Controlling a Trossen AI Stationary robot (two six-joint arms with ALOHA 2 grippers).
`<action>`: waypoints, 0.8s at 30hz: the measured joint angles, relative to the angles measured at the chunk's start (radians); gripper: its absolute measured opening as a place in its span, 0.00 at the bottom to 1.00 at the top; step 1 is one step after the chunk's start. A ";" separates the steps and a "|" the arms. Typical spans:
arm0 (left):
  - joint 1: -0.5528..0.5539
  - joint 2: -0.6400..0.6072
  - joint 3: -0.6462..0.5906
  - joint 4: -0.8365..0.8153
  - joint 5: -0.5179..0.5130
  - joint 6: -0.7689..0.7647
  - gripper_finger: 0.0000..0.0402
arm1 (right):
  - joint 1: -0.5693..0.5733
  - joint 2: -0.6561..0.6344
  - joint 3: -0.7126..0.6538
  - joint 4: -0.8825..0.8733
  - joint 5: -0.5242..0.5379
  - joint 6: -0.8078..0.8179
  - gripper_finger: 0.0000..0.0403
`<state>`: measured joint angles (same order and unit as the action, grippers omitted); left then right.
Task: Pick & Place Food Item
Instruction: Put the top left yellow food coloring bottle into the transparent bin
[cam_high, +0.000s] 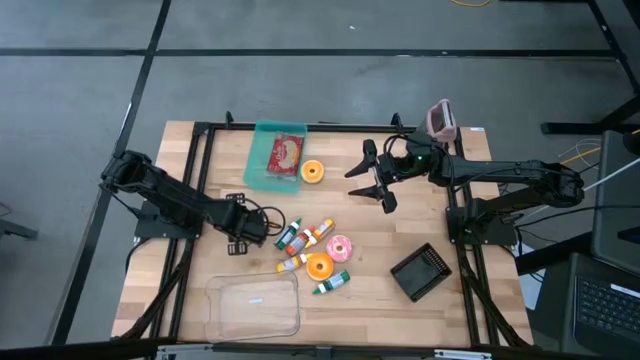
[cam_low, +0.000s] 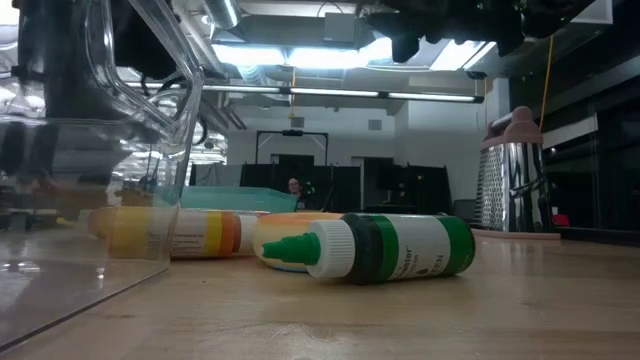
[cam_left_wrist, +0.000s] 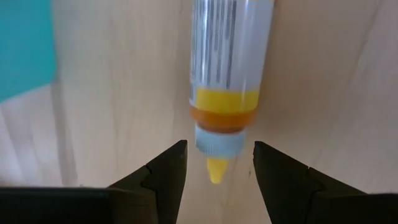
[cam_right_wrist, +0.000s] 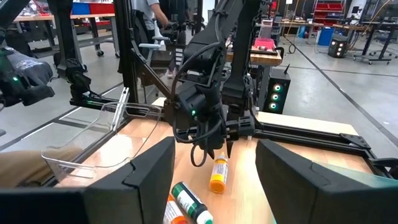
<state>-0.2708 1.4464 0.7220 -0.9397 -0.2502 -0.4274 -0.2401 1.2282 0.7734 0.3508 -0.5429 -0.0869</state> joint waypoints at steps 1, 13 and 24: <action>0.000 0.000 -0.012 0.009 0.010 -0.002 0.45 | 0.000 0.000 0.000 0.000 0.000 0.000 0.55; 0.000 0.000 -0.064 0.111 0.020 0.005 0.45 | 0.000 0.000 0.000 0.000 0.001 -0.003 0.55; 0.000 -0.005 -0.064 0.142 0.016 -0.004 0.45 | 0.000 0.000 0.000 0.000 0.003 -0.003 0.55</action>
<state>-0.2703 1.4412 0.6582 -0.7977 -0.2340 -0.4313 -0.2401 1.2282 0.7734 0.3511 -0.5396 -0.0898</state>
